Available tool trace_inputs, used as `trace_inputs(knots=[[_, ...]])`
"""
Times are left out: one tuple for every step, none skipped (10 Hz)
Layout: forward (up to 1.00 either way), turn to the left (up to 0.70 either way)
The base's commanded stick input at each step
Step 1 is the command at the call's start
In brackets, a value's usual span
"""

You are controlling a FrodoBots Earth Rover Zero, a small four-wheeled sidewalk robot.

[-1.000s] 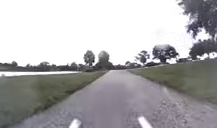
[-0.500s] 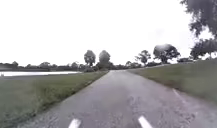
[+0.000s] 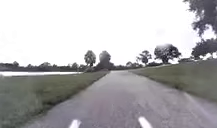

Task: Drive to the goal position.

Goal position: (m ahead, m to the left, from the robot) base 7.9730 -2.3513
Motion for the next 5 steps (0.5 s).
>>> trace_inputs(knots=[[0.70,0.00],[0.70,0.00],[0.70,0.00],[0.70,0.00],[0.70,0.00]])
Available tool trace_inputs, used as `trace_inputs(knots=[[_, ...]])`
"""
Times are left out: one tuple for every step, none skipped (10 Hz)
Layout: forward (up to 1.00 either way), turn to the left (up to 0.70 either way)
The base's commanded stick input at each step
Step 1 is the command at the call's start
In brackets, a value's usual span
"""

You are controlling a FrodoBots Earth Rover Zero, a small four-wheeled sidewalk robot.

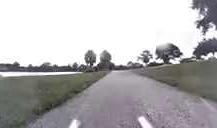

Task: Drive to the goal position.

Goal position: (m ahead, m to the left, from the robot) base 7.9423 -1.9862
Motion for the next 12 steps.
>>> trace_inputs(knots=[[0.70,0.00],[0.70,0.00],[0.70,0.00],[0.70,-0.01],[0.70,-0.03],[0.70,-0.33],[0.70,-0.34],[0.70,-0.14],[0.70,0.00],[0.70,0.00],[0.70,0.00],[0.70,0.00]])
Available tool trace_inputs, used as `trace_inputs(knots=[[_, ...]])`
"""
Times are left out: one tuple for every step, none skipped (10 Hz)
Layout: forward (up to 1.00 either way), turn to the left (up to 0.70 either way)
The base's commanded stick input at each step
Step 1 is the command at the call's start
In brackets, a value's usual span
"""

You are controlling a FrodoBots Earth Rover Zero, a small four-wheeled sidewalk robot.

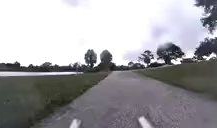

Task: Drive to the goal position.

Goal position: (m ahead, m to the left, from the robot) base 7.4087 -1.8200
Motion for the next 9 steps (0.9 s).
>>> trace_inputs(knots=[[0.70,0.00],[0.70,0.00],[0.70,-0.02],[0.70,-0.11],[0.70,-0.33],[0.70,-0.28],[0.70,-0.03],[0.70,0.00],[0.70,0.00]])
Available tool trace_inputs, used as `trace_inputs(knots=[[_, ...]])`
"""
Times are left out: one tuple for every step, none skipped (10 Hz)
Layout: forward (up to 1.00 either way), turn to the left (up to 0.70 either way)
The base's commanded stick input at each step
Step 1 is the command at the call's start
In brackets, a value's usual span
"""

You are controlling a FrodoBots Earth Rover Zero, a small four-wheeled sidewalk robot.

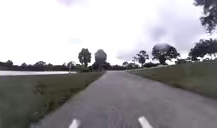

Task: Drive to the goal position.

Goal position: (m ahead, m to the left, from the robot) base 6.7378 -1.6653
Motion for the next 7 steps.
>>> trace_inputs(knots=[[0.70,0.00],[0.70,0.00],[0.70,0.00],[0.70,0.00],[0.70,0.00],[0.70,0.00],[0.70,0.00]])
